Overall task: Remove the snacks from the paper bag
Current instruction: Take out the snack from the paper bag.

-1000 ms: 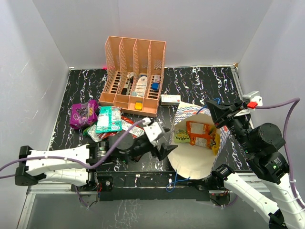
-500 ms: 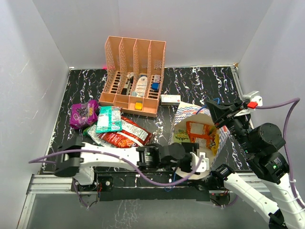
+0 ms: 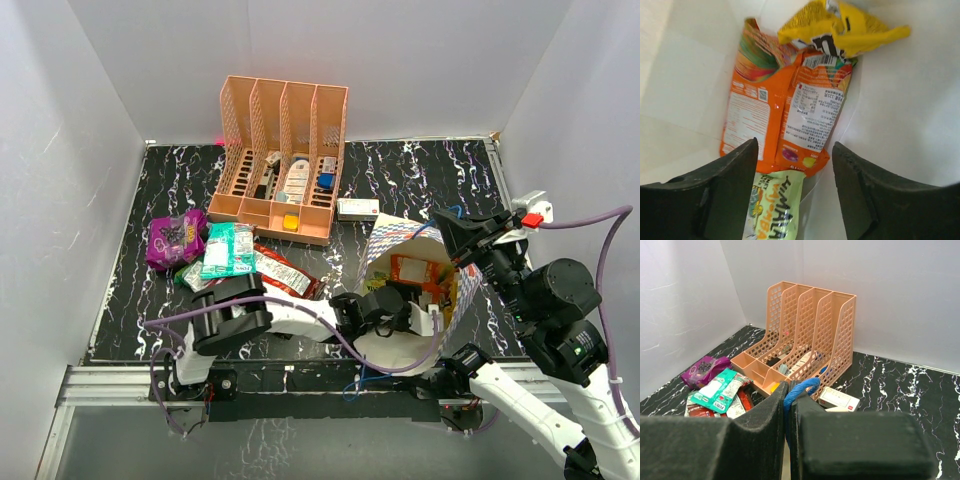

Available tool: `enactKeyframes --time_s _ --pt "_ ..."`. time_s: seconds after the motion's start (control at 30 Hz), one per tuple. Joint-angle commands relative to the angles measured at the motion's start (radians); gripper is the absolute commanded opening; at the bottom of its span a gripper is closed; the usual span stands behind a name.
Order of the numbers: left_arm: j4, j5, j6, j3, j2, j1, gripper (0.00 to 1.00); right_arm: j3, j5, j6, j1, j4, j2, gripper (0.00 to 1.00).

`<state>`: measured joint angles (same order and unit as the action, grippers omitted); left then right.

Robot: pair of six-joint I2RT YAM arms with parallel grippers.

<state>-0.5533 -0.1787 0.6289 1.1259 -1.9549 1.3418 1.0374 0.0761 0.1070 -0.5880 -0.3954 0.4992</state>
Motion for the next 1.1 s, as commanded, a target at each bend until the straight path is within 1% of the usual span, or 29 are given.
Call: enactKeyframes --time_s 0.0,0.1,0.2,0.37,0.43,0.47,0.53,0.63,0.7,0.73,0.9,1.0,1.07 --pt "-0.131 -0.007 0.048 0.05 -0.061 -0.04 0.63 0.053 -0.014 0.006 -0.004 0.055 0.001 0.07" --pt "-0.128 -0.011 0.031 0.09 -0.114 -0.056 0.71 0.056 -0.012 0.004 -0.003 0.052 -0.002 0.07" --pt "-0.196 -0.08 -0.007 0.123 -0.182 -0.056 0.79 0.047 -0.01 0.005 -0.004 0.058 -0.011 0.07" --pt "-0.224 -0.152 -0.034 0.185 -0.291 -0.068 0.79 0.052 -0.026 0.009 -0.004 0.062 -0.006 0.07" --pt "-0.215 -0.183 -0.042 0.208 -0.322 -0.073 0.72 0.055 -0.032 0.009 -0.003 0.058 -0.004 0.07" --pt "-0.216 -0.202 -0.043 0.214 -0.33 -0.075 0.65 0.055 -0.034 0.012 -0.004 0.058 -0.005 0.07" --pt "-0.232 -0.231 -0.049 0.206 -0.328 -0.077 0.47 0.053 -0.037 0.014 -0.004 0.056 -0.007 0.07" --pt "-0.245 -0.257 -0.055 0.183 -0.305 -0.081 0.25 0.052 -0.035 0.016 -0.004 0.049 -0.015 0.07" --pt "-0.25 -0.273 -0.049 0.168 -0.286 -0.082 0.06 0.045 -0.028 0.016 -0.004 0.049 -0.021 0.07" --pt "-0.25 -0.283 -0.047 0.161 -0.275 -0.081 0.0 0.043 -0.027 0.017 -0.004 0.049 -0.023 0.07" --pt "-0.241 -0.284 -0.079 0.112 -0.162 -0.08 0.0 0.033 -0.02 0.017 -0.004 0.041 -0.03 0.07" --pt "-0.177 -0.256 -0.111 0.09 -0.084 -0.075 0.0 0.029 -0.015 0.015 -0.004 0.038 -0.033 0.07" --pt "-0.136 -0.207 -0.136 0.067 -0.018 -0.064 0.0 0.029 -0.014 0.014 -0.004 0.035 -0.033 0.07"
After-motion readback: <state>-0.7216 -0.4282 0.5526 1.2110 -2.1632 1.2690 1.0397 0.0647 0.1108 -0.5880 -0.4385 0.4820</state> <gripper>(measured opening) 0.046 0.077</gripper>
